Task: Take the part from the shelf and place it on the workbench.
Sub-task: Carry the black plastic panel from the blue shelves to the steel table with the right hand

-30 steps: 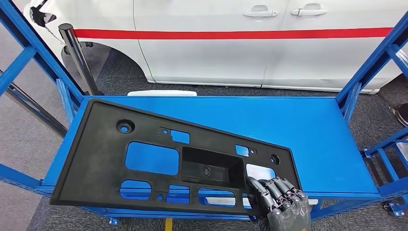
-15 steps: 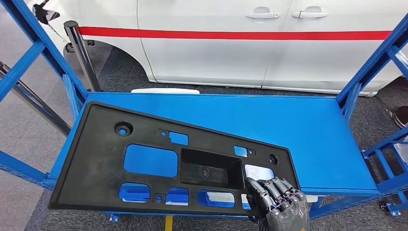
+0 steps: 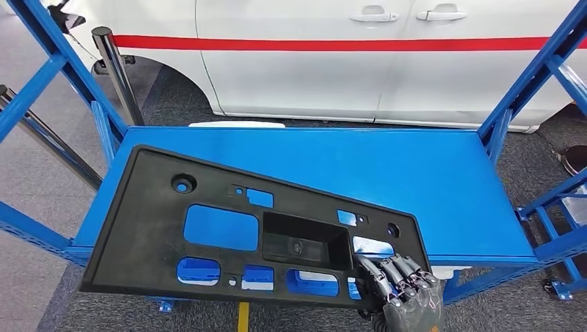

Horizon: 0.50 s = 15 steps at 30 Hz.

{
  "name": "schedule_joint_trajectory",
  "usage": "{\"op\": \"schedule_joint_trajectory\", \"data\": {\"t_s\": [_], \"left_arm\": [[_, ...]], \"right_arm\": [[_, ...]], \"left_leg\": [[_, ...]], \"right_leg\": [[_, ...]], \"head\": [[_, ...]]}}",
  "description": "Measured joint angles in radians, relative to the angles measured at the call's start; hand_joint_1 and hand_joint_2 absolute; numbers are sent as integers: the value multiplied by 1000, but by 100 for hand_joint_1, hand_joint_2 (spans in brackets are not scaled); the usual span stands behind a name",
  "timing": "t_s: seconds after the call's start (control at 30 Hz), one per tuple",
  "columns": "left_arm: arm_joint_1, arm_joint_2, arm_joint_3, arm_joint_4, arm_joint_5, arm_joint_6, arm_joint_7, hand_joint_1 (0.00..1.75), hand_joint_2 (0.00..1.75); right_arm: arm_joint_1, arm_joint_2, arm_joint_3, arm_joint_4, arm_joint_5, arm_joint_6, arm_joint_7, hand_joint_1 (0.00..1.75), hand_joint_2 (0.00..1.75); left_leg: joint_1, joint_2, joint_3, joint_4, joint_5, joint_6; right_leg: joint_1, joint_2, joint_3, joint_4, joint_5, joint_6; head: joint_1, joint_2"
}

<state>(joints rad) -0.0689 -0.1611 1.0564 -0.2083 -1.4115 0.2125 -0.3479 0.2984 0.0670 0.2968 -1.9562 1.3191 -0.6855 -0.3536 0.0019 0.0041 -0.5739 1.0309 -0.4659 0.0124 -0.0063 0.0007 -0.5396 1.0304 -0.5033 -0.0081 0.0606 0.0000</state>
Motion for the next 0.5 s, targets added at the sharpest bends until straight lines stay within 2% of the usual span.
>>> {"op": "schedule_joint_trajectory", "data": {"t_s": [0.03,0.07,0.17,0.2,0.23,0.27,0.33,0.37,0.4,0.5], "left_arm": [[0,0,0,0,0,0,0,0,175],[0,0,0,0,0,0,0,0,175],[1,0,0,0,0,0,2,0,175],[1,0,0,0,0,0,2,0,175],[2,0,0,0,0,0,3,0,175],[2,0,0,0,0,0,3,0,175],[1,0,0,0,0,0,3,0,175],[0,0,0,0,0,0,3,0,175],[-1,0,0,0,0,0,3,0,175],[2,0,1,0,0,0,3,0,175]], "right_arm": [[0,1,0,0,0,0,0,175,175],[0,1,0,0,0,0,0,175,175],[1,2,-1,0,-1,0,-2,175,175],[1,2,-2,0,-1,0,-4,175,175],[2,3,-2,0,-2,0,-7,175,175],[3,4,-2,0,-2,0,-10,175,175],[3,7,-3,0,-4,0,-17,175,175],[3,9,-3,0,-5,0,-20,175,175],[3,10,-3,0,-6,0,-23,175,175],[4,13,-4,0,-10,0,-30,175,175]], "left_leg": [[1,-1,-6,12,-13,-6],[2,-2,-21,45,-39,-11],[8,-2,-93,228,-146,-26],[10,-2,-103,265,-159,-28],[10,-2,-93,263,-151,-30],[11,-2,-63,222,-128,-29],[9,-2,27,74,-72,-22],[8,-3,57,17,-57,-17],[5,-3,74,-18,-51,-12],[4,-2,69,-31,-40,5]], "right_leg": [[-3,-1,-2,-5,6,-7],[-7,-3,-6,-9,13,-14],[-7,-7,-26,-8,26,-21],[-7,-8,-33,-6,30,-20],[-7,-8,-39,-5,33,-19],[-7,-7,-42,-3,36,-17],[-5,-7,-46,0,41,-11],[-4,-6,-48,1,44,-7],[-2,-7,-50,2,47,-1],[-4,-6,-54,2,55,18]], "head": [[-1,0],[-1,0],[-3,0],[-3,0],[-3,0],[-3,0],[-3,0],[-2,0],[-2,0],[-2,0]]}}
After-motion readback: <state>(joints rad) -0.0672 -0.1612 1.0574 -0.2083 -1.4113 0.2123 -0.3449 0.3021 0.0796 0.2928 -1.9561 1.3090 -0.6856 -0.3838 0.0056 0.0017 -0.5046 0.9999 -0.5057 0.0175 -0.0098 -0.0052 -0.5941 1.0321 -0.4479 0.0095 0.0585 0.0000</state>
